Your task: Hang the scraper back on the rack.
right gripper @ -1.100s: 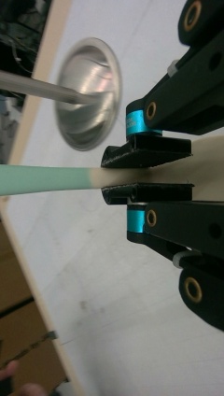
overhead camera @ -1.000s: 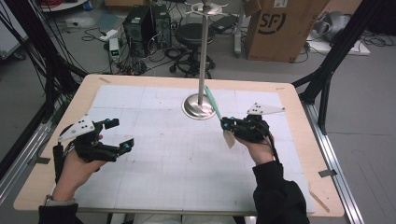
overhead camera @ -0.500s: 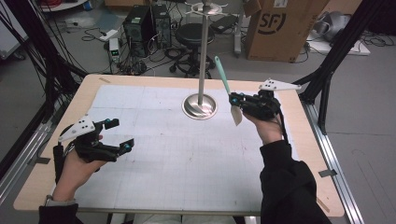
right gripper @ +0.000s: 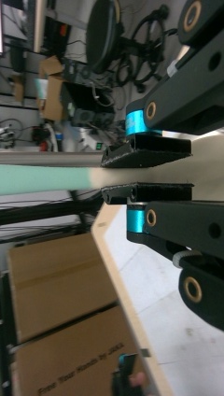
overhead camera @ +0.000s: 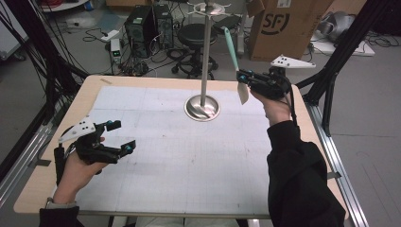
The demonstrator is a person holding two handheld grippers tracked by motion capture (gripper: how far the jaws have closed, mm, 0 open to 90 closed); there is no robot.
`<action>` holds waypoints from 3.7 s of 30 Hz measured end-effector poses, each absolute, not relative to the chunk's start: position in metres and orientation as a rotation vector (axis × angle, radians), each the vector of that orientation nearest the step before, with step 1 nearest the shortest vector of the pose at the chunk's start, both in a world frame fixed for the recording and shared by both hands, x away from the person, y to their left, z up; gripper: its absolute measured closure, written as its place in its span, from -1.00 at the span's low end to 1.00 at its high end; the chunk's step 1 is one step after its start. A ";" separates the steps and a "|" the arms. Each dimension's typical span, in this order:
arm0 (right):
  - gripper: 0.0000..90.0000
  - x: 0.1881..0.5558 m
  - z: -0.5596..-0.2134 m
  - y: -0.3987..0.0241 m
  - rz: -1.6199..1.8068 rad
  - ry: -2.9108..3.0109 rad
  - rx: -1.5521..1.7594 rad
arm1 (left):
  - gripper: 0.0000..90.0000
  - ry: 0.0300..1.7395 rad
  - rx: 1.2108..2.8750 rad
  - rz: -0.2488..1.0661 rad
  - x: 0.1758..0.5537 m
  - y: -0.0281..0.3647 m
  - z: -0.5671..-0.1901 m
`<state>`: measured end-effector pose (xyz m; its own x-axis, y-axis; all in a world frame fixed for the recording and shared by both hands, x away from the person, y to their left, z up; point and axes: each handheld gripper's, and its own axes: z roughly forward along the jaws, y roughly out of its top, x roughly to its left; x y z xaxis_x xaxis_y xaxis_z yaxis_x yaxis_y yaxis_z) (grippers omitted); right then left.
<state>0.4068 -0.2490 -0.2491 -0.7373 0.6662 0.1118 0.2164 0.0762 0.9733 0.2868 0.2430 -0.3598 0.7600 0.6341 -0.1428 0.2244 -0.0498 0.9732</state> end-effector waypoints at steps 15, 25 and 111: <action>0.80 0.425 -0.244 -0.259 1.752 1.871 0.872 | -0.96 0.718 1.621 0.380 0.285 0.247 -0.363; 0.79 0.429 -0.244 -0.256 1.769 1.873 0.859 | -0.96 0.705 1.630 0.376 0.281 0.243 -0.360; -1.00 0.343 -0.346 -0.275 1.620 2.029 0.839 | -0.96 0.659 1.613 0.385 0.304 0.218 -0.364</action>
